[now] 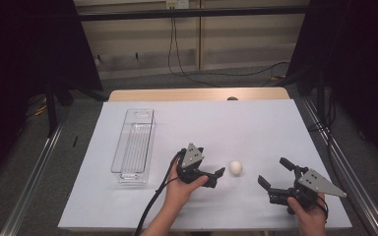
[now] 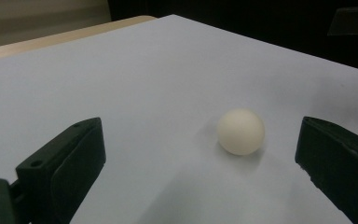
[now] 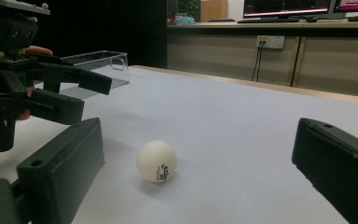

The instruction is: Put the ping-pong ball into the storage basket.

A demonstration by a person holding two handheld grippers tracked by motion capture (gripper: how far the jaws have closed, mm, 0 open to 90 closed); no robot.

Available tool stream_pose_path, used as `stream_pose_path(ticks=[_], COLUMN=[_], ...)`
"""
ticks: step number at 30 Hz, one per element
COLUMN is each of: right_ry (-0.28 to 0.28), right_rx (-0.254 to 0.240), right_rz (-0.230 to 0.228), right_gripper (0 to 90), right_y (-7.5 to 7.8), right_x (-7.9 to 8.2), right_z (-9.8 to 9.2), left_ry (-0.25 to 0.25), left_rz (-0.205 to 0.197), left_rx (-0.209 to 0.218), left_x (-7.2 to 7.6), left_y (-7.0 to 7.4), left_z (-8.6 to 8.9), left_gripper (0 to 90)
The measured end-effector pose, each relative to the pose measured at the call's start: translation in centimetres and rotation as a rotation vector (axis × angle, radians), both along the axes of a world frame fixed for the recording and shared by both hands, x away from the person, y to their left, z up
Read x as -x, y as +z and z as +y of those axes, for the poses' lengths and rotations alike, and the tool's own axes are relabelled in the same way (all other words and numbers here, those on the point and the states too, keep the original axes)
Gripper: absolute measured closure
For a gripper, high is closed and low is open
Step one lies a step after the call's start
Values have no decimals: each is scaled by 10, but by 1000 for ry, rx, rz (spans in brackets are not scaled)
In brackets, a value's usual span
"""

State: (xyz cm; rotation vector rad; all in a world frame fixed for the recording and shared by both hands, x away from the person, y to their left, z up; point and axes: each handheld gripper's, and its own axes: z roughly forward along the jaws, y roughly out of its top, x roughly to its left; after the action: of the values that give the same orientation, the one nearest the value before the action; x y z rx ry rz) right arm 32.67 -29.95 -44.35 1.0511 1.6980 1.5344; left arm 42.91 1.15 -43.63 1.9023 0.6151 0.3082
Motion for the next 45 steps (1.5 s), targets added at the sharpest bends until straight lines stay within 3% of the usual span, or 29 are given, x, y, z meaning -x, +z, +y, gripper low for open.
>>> stream_pose_path(ticks=[2, 4, 7, 12, 13, 36, 45], right_ry=[5, 6, 7, 8, 8, -1, 8], right_rx=[8, 10, 9, 10, 10, -1, 8], right_rz=[-2, -6, -6, -9, -6, -2, -4], right_gripper=[19, 18, 18, 18, 18, 19, 20], right_y=[0, 0, 0, 0, 0, 0, 0], right_x=[0, 0, 0, 0, 0, -1, 0], right_z=[0, -1, 0, 0, 0, 2, 1], left_ry=[4, 0, 0, -6, -13, -40, -50], left_rz=[6, 5, 10, 23, 26, 87, 89], left_rx=[32, 8, 21, 15, -2, -15, -13], left_x=[0, 0, 0, 0, 0, -1, -3], left_y=[-1, 0, 0, -1, -1, -5, -2], left_z=[-2, -2, -5, -7, -7, -17, -22], left_gripper=[18, 19, 19, 20, 20, 20, 19])
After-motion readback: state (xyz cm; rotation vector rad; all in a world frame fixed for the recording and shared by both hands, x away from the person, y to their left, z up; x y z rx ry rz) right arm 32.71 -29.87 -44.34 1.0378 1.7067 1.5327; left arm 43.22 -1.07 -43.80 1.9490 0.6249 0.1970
